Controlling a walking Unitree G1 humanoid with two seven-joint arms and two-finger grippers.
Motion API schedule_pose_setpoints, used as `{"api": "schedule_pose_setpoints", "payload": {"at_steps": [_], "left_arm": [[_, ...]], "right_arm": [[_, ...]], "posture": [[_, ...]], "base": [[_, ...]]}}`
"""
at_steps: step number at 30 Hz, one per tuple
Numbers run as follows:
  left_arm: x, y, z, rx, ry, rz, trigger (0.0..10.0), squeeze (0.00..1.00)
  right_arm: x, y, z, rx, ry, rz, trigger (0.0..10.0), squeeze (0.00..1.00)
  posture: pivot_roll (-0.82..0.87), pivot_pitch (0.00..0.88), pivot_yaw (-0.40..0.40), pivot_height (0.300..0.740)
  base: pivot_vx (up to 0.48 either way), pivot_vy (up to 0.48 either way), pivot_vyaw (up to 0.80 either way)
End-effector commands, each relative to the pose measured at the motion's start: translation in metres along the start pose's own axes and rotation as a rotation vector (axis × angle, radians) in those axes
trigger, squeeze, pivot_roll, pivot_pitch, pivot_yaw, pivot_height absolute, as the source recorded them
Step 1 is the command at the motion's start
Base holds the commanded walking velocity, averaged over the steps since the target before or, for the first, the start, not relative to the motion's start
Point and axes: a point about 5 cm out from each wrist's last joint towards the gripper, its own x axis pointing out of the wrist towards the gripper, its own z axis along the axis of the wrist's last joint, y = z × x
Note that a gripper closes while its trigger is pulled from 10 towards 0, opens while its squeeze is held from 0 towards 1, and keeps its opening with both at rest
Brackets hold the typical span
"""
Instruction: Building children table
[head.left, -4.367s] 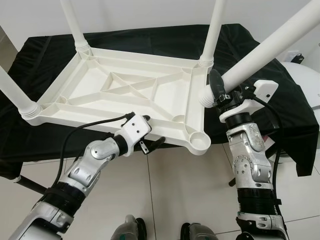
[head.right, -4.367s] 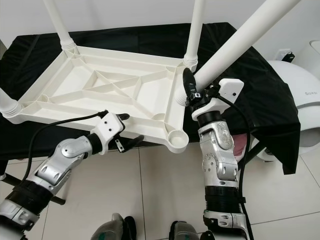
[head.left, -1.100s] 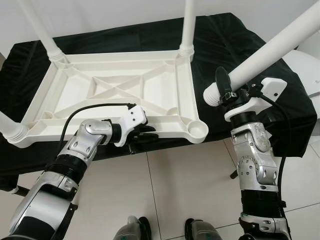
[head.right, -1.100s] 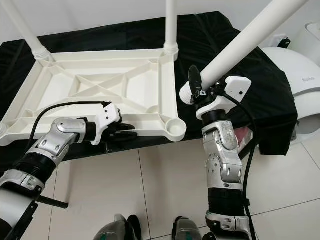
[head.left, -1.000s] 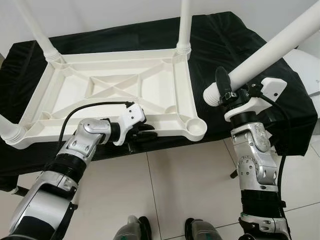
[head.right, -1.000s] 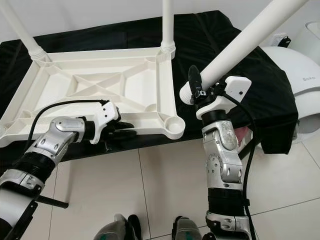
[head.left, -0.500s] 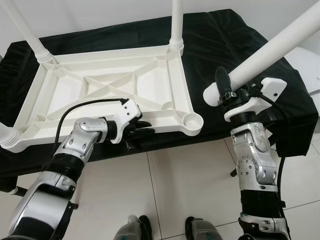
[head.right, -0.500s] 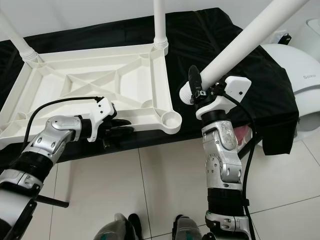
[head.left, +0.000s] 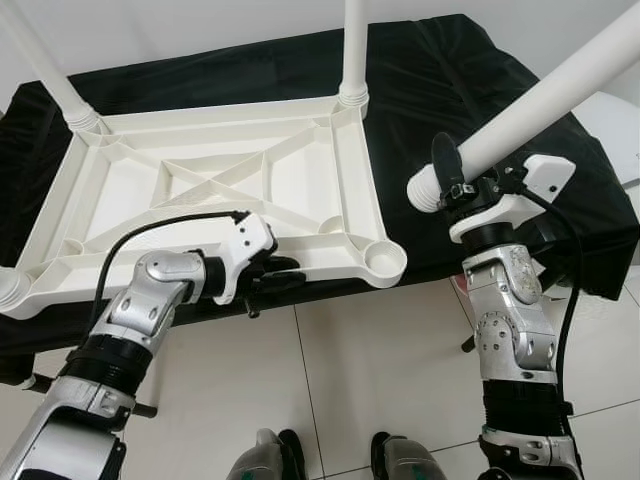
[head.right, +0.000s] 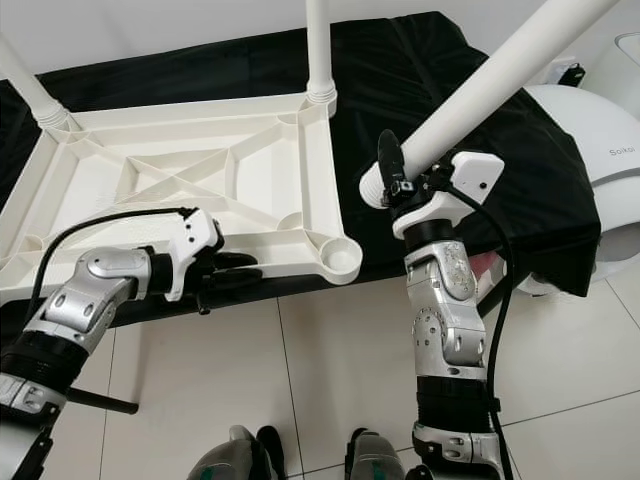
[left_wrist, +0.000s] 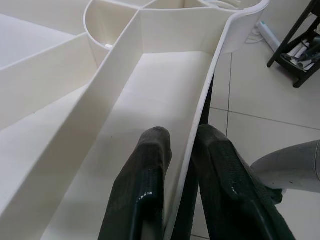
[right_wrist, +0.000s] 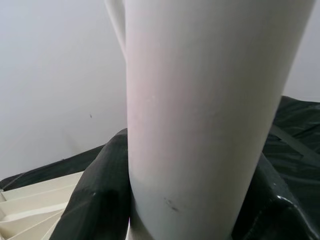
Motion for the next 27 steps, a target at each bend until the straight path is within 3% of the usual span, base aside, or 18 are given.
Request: {"api": "schedule_pose_setpoints", "payload": {"at_steps": [1, 4, 9, 19, 27], "left_arm": [[-0.015, 0.009, 0.001, -0.021, -0.023, 0.087, 10.0, 0.0], [-0.013, 0.016, 0.0, -0.03, -0.006, 0.152, 10.0, 0.0], [-0.014, 0.019, -0.002, -0.03, 0.013, 0.167, 10.0, 0.0], [-0.035, 0.028, -0.014, -0.03, 0.076, 0.193, 10.0, 0.0], [-0.043, 0.023, -0.016, -0.038, 0.076, 0.156, 10.0, 0.0]], "right_arm": [[-0.002, 0.003, 0.002, 0.01, -0.005, 0.015, 10.0, 0.0], [-0.001, 0.006, 0.0, 0.017, 0.0, 0.03, 10.0, 0.0], [0.0, 0.007, 0.001, 0.018, -0.002, 0.036, 10.0, 0.0], [-0.001, 0.006, 0.003, 0.014, -0.006, 0.036, 10.0, 0.0], [-0.001, 0.006, 0.003, 0.016, -0.006, 0.036, 10.0, 0.0]], "posture": [[-0.15, 0.157, 0.101, 0.74], [-0.15, 0.154, 0.1, 0.74], [-0.16, 0.15, 0.103, 0.74], [-0.16, 0.147, 0.106, 0.74], [-0.16, 0.154, 0.101, 0.74]], "base": [[0.0, 0.0, 0.0], [0.0, 0.0, 0.0], [0.0, 0.0, 0.0], [0.0, 0.0, 0.0], [0.0, 0.0, 0.0]]}}
